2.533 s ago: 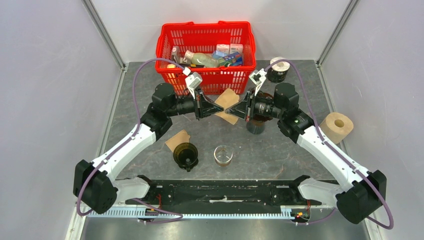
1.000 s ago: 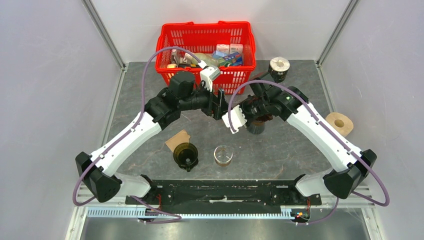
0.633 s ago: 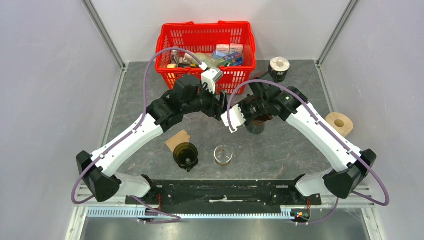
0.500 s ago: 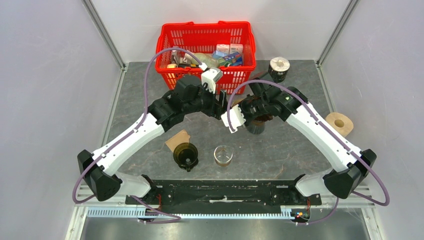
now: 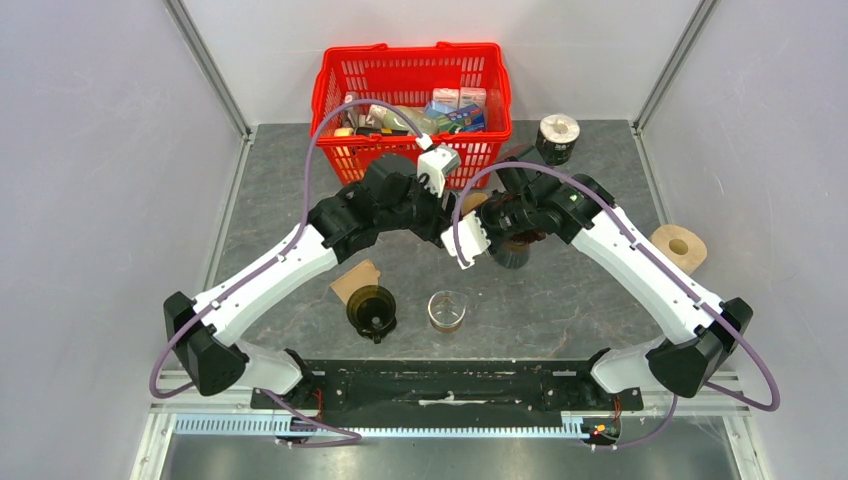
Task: Place the coffee filter in the dripper
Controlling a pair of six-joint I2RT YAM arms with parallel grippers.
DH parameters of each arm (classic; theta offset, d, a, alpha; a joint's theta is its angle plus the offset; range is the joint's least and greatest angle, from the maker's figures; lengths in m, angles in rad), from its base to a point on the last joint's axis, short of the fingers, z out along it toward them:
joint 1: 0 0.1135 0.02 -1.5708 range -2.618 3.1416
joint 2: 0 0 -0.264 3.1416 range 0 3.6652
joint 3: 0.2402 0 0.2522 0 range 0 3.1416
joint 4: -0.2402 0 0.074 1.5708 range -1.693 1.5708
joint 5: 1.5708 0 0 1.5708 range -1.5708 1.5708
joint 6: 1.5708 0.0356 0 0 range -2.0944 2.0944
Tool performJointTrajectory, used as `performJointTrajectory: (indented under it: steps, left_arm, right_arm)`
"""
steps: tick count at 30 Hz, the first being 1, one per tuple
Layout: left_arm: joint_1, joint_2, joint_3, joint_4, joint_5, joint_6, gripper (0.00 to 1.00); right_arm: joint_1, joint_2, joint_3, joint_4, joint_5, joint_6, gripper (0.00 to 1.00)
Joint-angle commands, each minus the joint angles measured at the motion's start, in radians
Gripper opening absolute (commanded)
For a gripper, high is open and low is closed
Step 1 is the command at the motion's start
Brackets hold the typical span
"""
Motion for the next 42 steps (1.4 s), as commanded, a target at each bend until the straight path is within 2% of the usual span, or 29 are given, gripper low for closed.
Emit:
performJointTrajectory:
  steps: [1,3,6,14,19,21,25,26,33,42]
  left_arm:
    - [-0.018,0.031,0.078,-0.043,-0.165,0.043,0.67]
    - [-0.019,0.063,0.111,-0.073,-0.275,0.021,0.67]
    - [-0.022,0.120,0.171,-0.120,-0.345,-0.011,0.66]
    - [-0.023,0.209,0.258,-0.162,-0.243,-0.042,0.58]
    - [-0.023,0.180,0.230,-0.145,-0.142,-0.025,0.40]
    - [-0.022,0.163,0.213,-0.144,-0.152,-0.010,0.31]
    - [-0.022,0.137,0.187,-0.131,-0.217,0.028,0.05]
    - [-0.022,0.135,0.186,-0.129,-0.241,0.041,0.02]
    - [-0.022,0.132,0.196,-0.117,-0.350,0.121,0.02]
    - [-0.024,0.088,0.160,-0.087,-0.327,0.178,0.02]
  right_arm:
    - [0.010,-0.018,0.027,-0.010,0.013,-0.019,0.00]
    - [0.013,-0.023,0.022,-0.012,0.019,-0.019,0.00]
    - [0.021,-0.026,0.017,-0.017,0.032,-0.022,0.00]
    - [0.032,-0.011,0.012,-0.015,0.082,-0.013,0.00]
    - [0.033,-0.017,-0.006,-0.004,0.119,-0.003,0.00]
    - [0.033,-0.028,-0.015,-0.005,0.130,-0.003,0.00]
    - [0.033,-0.051,-0.019,-0.021,0.137,-0.013,0.00]
    - [0.034,-0.057,-0.019,-0.032,0.134,-0.021,0.00]
    - [0.040,-0.080,-0.014,-0.112,0.124,-0.057,0.00]
    - [0.040,-0.085,-0.029,-0.059,0.153,-0.046,0.01]
